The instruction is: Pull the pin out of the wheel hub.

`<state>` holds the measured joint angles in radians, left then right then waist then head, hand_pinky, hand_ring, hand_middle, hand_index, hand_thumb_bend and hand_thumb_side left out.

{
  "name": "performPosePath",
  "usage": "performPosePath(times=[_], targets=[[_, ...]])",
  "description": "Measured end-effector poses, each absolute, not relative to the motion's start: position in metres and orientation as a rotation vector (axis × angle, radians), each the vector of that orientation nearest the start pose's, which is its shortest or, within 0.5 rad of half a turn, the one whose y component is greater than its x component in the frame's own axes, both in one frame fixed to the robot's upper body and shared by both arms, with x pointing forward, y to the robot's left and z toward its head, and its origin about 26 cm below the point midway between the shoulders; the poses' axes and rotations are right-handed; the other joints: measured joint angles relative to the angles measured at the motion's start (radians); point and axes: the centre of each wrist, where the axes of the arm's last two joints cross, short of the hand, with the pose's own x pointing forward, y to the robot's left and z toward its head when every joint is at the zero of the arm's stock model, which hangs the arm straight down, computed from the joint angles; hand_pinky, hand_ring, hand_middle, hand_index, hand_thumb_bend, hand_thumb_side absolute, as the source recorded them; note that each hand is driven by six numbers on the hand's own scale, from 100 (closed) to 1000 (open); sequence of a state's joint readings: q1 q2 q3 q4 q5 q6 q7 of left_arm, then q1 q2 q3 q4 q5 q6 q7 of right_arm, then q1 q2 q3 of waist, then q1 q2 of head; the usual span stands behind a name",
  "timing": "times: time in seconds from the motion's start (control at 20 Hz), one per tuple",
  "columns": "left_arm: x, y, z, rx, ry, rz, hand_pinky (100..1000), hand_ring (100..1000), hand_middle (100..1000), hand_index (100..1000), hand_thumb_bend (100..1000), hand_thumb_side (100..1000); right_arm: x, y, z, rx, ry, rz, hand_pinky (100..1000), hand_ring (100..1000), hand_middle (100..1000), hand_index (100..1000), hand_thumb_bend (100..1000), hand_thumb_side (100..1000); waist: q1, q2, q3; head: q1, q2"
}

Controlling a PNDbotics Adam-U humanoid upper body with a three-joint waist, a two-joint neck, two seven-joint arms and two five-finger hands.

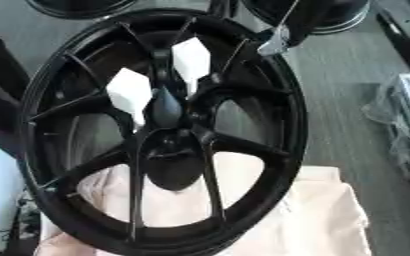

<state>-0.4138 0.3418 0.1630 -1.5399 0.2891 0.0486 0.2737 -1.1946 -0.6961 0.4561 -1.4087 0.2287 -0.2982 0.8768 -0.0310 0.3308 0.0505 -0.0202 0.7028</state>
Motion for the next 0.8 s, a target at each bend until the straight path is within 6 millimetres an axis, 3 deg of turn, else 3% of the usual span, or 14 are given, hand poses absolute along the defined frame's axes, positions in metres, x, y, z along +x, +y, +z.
performPosePath(times=[0.5, 0.8], targets=[[0.367, 0.329, 0.144, 0.203, -1.898, 0.319, 640, 743, 695, 702, 354, 728, 0.415, -0.184, 0.371, 0.682, 2.007, -2.775, 865, 725, 702, 823, 442, 378, 0.002, -0.001, -0.001, 0.000, 0.009], [0.366, 0.332, 0.138, 0.204, -1.874, 0.342, 640, 743, 694, 702, 355, 727, 0.423, -0.176, 0.365, 0.742, 1.990, -2.776, 866, 746, 707, 826, 401, 346, 0.002, -0.006, -0.017, 0.010, 0.016]])
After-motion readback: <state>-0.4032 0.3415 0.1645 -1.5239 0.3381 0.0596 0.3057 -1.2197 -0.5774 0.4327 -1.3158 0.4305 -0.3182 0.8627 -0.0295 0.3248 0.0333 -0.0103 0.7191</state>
